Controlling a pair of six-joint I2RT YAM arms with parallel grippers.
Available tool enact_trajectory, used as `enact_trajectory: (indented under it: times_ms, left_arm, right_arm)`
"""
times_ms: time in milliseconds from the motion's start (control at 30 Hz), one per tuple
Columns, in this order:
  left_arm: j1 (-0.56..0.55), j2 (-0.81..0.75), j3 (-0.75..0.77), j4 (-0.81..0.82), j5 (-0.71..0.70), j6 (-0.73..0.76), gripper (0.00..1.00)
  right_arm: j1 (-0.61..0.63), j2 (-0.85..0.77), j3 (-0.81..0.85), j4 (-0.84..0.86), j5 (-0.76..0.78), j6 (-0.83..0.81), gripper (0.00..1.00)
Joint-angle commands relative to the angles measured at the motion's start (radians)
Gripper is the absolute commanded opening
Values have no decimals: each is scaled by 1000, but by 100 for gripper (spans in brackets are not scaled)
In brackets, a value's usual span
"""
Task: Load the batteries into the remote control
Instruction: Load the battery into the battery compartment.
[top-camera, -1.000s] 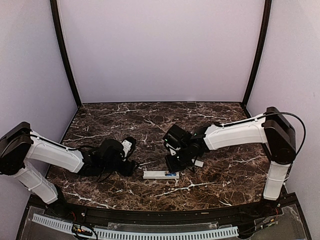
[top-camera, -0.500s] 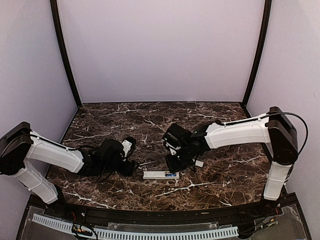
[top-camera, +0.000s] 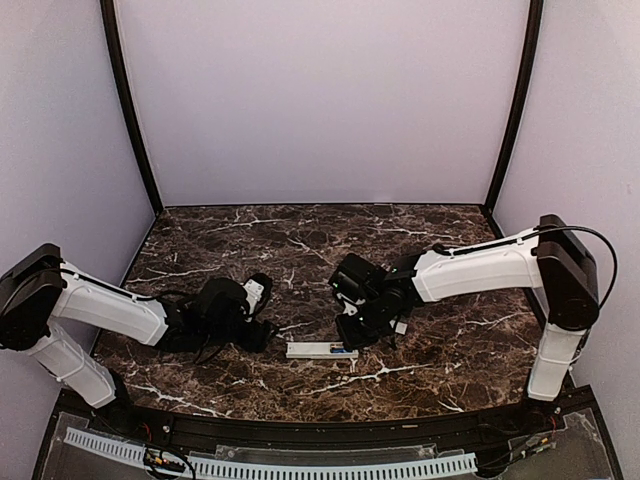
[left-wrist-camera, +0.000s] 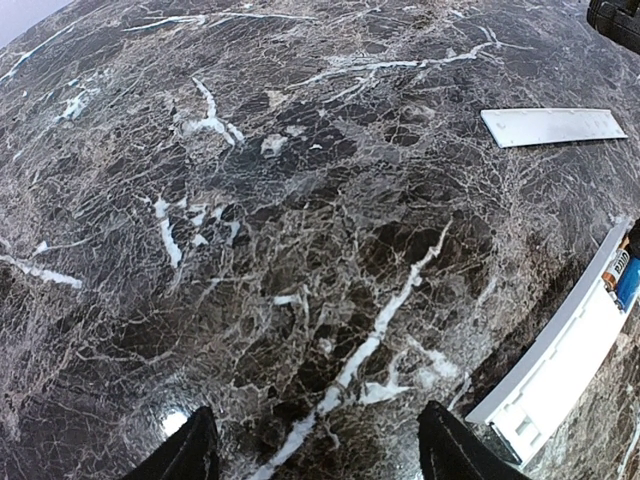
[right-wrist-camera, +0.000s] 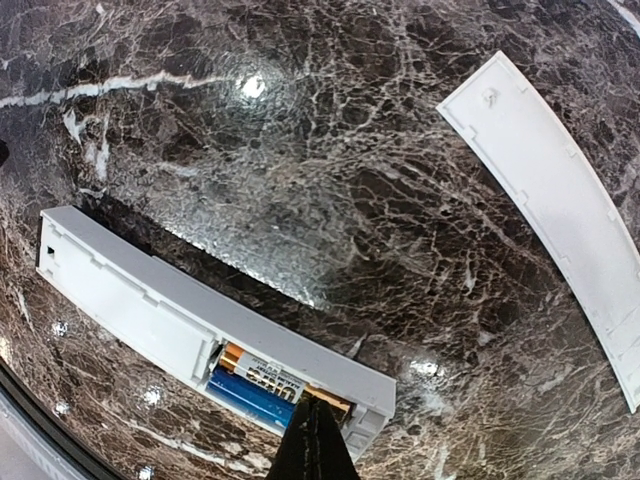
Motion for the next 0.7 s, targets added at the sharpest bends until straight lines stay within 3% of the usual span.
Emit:
enact_trajectory:
  times_ms: [0,300,667]
  left_arm:
    - [-3,-16,18,-22,4,14,68]
    - [-5,-19,15,-24,0,15,68]
    - [-5,-15,13,-21,1,16,68]
  right_arm:
    - [1,20,-13,-18,0,10,0]
    - [21,-49,73,-78,10,-19,0]
    - [24,-11,0,-30,-13,18,0]
